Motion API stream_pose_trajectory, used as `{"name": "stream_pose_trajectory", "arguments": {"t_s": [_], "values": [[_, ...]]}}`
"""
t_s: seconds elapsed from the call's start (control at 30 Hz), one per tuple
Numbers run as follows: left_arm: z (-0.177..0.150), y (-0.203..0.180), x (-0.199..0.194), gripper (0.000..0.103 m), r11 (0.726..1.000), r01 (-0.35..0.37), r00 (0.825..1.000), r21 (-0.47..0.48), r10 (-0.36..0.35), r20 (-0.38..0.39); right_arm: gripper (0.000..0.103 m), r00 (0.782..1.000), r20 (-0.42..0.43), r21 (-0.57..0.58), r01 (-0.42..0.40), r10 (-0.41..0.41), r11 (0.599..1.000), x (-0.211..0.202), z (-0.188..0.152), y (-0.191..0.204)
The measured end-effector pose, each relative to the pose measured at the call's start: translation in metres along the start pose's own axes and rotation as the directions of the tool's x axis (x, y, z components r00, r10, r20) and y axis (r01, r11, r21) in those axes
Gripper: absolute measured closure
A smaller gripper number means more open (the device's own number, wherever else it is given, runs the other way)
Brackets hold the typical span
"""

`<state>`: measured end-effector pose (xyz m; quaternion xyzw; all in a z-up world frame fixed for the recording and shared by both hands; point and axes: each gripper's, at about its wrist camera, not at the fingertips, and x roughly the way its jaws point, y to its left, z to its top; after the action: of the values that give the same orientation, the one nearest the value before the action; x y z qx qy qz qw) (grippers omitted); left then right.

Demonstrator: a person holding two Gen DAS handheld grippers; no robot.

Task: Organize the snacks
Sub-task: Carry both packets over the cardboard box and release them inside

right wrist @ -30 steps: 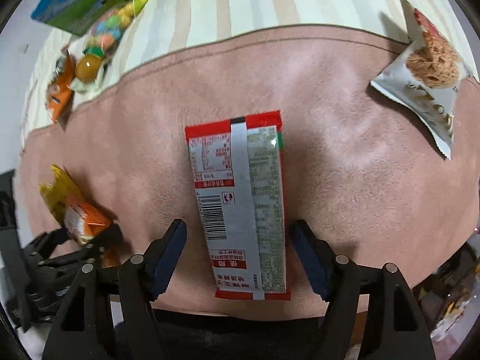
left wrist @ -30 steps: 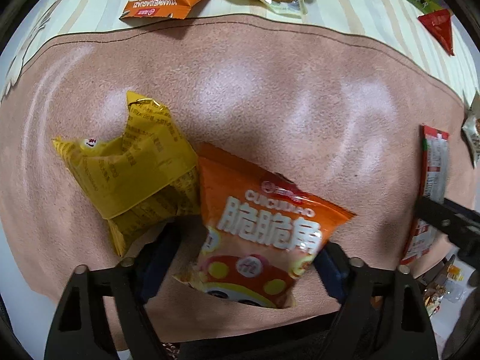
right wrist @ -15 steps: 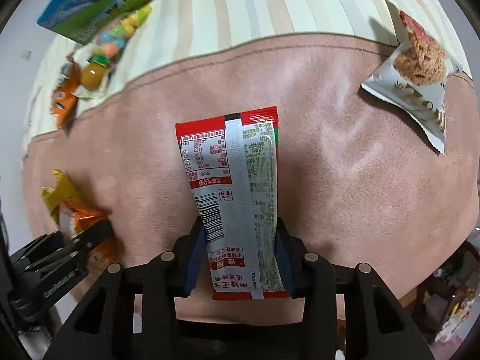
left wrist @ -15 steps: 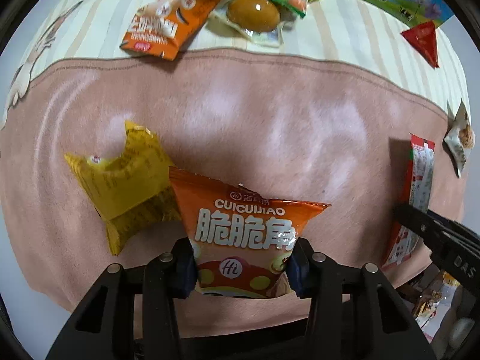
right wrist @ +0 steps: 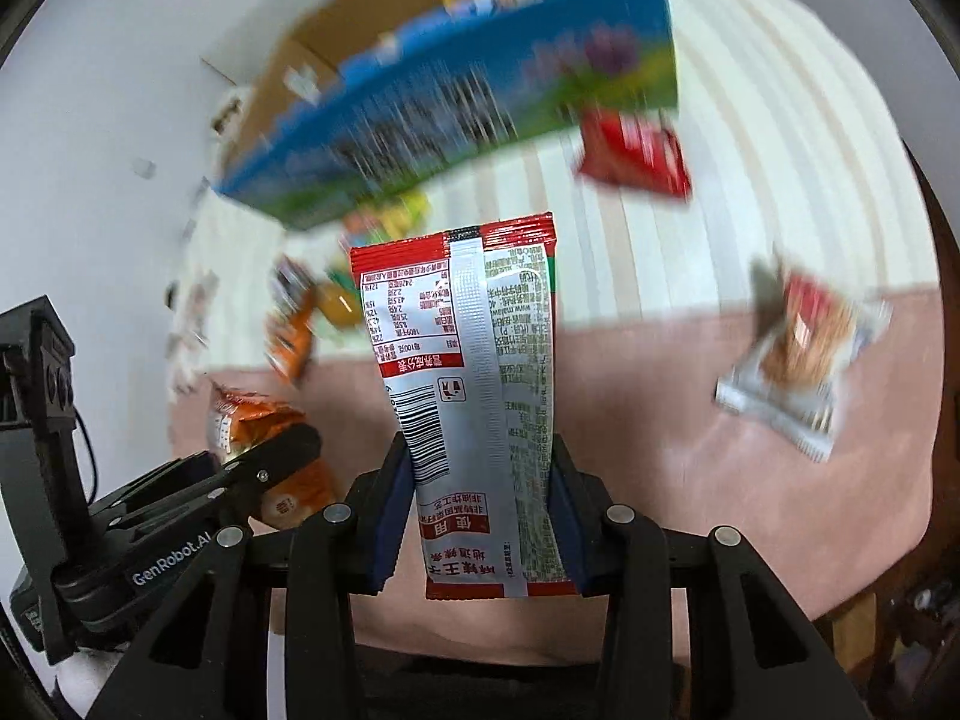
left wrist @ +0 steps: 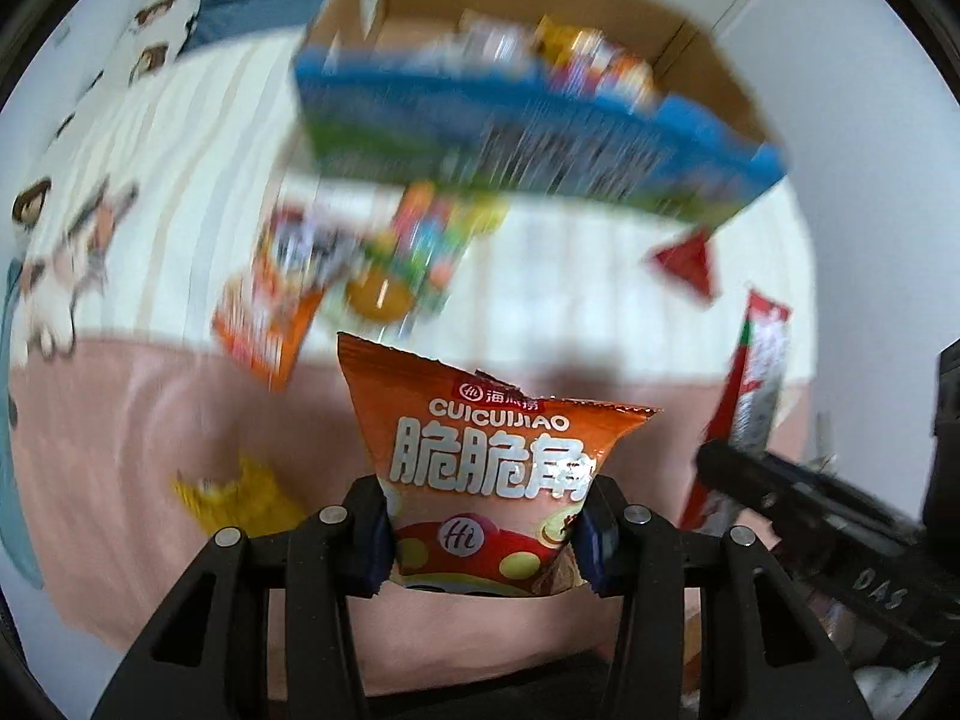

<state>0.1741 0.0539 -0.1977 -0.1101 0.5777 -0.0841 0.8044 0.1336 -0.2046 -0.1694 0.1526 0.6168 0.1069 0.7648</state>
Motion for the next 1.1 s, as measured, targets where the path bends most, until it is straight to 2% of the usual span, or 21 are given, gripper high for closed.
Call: {"name": "stream_pose_trajectory", "arguments": {"t_s": [0.13, 0.23, 0.33, 0.43, 0.5, 0.63, 0.7, 0.83, 0.93, 1.0, 1.03, 1.07, 1.1], "values": [[0.058, -0.021, -0.038, 0.059, 0.999, 0.044, 0.995, 0.024, -0.046, 0.088, 0.059, 0.997, 0.062, -0.016, -0.042, 0.043, 0.999, -0.027, 0.045, 0.015], [0.096, -0.03, -0.058, 0.059, 0.998, 0.043, 0.99, 0.042, -0.049, 0.133, 0.059, 0.993, 0.111, -0.029, -0.038, 0.041, 0.999, -0.043, 0.085, 0.022], [0.147, -0.044, -0.063, 0.059, 0.998, 0.011, 0.986, 0.065, -0.022, 0.165, 0.059, 0.988, 0.154, -0.038, 0.0, 0.006, 0.999, -0.047, 0.134, 0.028], [0.193, -0.045, -0.058, 0.059, 0.997, -0.023, 0.986, 0.073, 0.011, 0.165, 0.059, 0.984, 0.172, -0.033, 0.061, -0.055, 0.998, -0.043, 0.183, 0.03], [0.225, -0.043, -0.045, 0.059, 0.996, -0.046, 0.989, 0.076, 0.035, 0.141, 0.059, 0.983, 0.156, -0.022, 0.106, -0.101, 0.994, -0.031, 0.216, 0.027], [0.28, -0.028, -0.004, 0.059, 0.995, -0.086, 0.995, 0.046, 0.083, 0.062, 0.059, 0.977, 0.107, 0.004, 0.185, -0.184, 0.983, -0.004, 0.26, 0.018], [0.296, -0.017, 0.019, 0.059, 0.995, -0.101, 0.995, 0.024, 0.101, 0.023, 0.059, 0.972, 0.077, 0.013, 0.222, -0.223, 0.975, 0.016, 0.275, 0.013], [0.324, -0.002, 0.061, 0.059, 0.99, -0.138, 0.989, 0.019, 0.139, -0.054, 0.059, 0.965, 0.026, 0.032, 0.261, -0.262, 0.965, 0.052, 0.292, 0.002], [0.337, 0.012, 0.092, 0.059, 0.992, -0.128, 0.983, -0.001, 0.126, -0.137, 0.056, 0.963, -0.025, 0.061, 0.268, -0.267, 0.961, 0.077, 0.299, -0.007], [0.34, 0.017, 0.105, 0.054, 0.992, -0.125, 0.978, -0.01, 0.122, -0.171, 0.042, 0.959, -0.066, 0.077, 0.282, -0.277, 0.956, 0.09, 0.303, -0.014], [0.342, 0.019, 0.109, 0.042, 0.992, -0.127, 0.978, -0.014, 0.123, -0.171, 0.025, 0.957, -0.076, 0.081, 0.284, -0.278, 0.955, 0.095, 0.303, -0.015], [0.344, 0.021, 0.111, 0.02, 0.991, -0.132, 0.978, -0.022, 0.126, -0.168, 0.014, 0.957, -0.075, 0.077, 0.285, -0.28, 0.955, 0.098, 0.304, -0.015], [0.344, 0.023, 0.112, 0.01, 0.992, -0.124, 0.98, -0.027, 0.118, -0.163, 0.012, 0.954, -0.075, 0.067, 0.296, -0.291, 0.953, 0.101, 0.305, -0.014]]}}
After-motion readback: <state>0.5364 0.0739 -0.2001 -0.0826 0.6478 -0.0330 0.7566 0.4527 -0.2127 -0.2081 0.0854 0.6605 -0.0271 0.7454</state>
